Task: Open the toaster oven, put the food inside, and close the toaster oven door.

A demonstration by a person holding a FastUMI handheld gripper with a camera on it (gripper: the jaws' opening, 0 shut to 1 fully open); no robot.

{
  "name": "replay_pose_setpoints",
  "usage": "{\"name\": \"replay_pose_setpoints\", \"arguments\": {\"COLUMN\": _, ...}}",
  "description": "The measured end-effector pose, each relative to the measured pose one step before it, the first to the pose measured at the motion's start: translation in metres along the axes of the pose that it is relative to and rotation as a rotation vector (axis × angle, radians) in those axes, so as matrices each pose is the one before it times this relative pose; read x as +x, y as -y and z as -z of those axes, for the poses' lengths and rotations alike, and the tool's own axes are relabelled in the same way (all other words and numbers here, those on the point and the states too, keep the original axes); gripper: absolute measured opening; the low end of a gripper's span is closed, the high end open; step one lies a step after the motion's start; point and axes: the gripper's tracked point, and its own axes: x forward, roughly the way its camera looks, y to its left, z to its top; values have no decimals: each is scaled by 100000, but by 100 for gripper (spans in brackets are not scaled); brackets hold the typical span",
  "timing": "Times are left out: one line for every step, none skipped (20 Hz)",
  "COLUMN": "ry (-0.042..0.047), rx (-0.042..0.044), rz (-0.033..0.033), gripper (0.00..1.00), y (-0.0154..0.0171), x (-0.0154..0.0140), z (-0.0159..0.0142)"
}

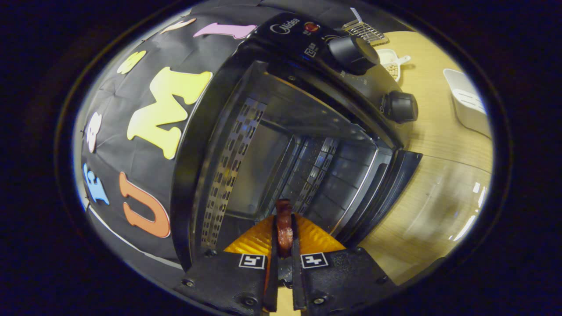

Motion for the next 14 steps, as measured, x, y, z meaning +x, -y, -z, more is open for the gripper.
{"name": "replay_pose_setpoints", "arguments": {"ry": -350, "rx": -4810, "rz": 620, "gripper": 17, "y": -105, "x": -209, "z": -76}}
{"name": "replay_pose_setpoints", "arguments": {"ry": -352, "rx": -6603, "rz": 1331, "gripper": 18, "y": 165, "x": 2, "z": -91}}
{"name": "replay_pose_setpoints", "arguments": {"ry": -346, "rx": -7603, "rz": 1692, "gripper": 20, "y": 123, "x": -38, "z": -30}}
{"name": "replay_pose_setpoints", "arguments": {"ry": -387, "rx": -6065, "rz": 918, "gripper": 25, "y": 75, "x": 24, "z": -50}}
{"name": "replay_pose_setpoints", "arguments": {"ry": 466, "rx": -4560, "rz": -199, "gripper": 29, "y": 138, "x": 330, "z": -323}}
{"name": "replay_pose_setpoints", "arguments": {"ry": 458, "rx": -4240, "rz": 1344, "gripper": 32, "y": 341, "x": 83, "z": -205}}
{"name": "replay_pose_setpoints", "arguments": {"ry": 684, "rx": -4123, "rz": 533, "gripper": 33, "y": 157, "x": -473, "z": -294}}
{"name": "replay_pose_setpoints", "arguments": {"ry": 1574, "rx": -6613, "rz": 674, "gripper": 36, "y": 26, "x": -155, "z": -465}}
{"name": "replay_pose_setpoints", "arguments": {"ry": 210, "rx": -8843, "rz": 1680, "gripper": 37, "y": 164, "x": -74, "z": -53}}
{"name": "replay_pose_setpoints", "arguments": {"ry": -180, "rx": -9195, "rz": 1212, "gripper": 50, "y": 243, "x": -282, "z": 46}}
{"name": "replay_pose_setpoints", "arguments": {"ry": 718, "rx": -7702, "rz": -137, "gripper": 63, "y": 41, "x": -134, "z": -237}}
{"name": "replay_pose_setpoints", "arguments": {"ry": 677, "rx": -5959, "rz": 927, "gripper": 74, "y": -91, "x": -111, "z": -259}}
{"name": "replay_pose_setpoints", "arguments": {"ry": 583, "rx": -4593, "rz": 1100, "gripper": 83, "y": 327, "x": 3, "z": -3}}
{"name": "replay_pose_setpoints", "arguments": {"ry": 1464, "rx": -4336, "rz": 236, "gripper": 92, "y": 131, "x": -369, "z": -620}}
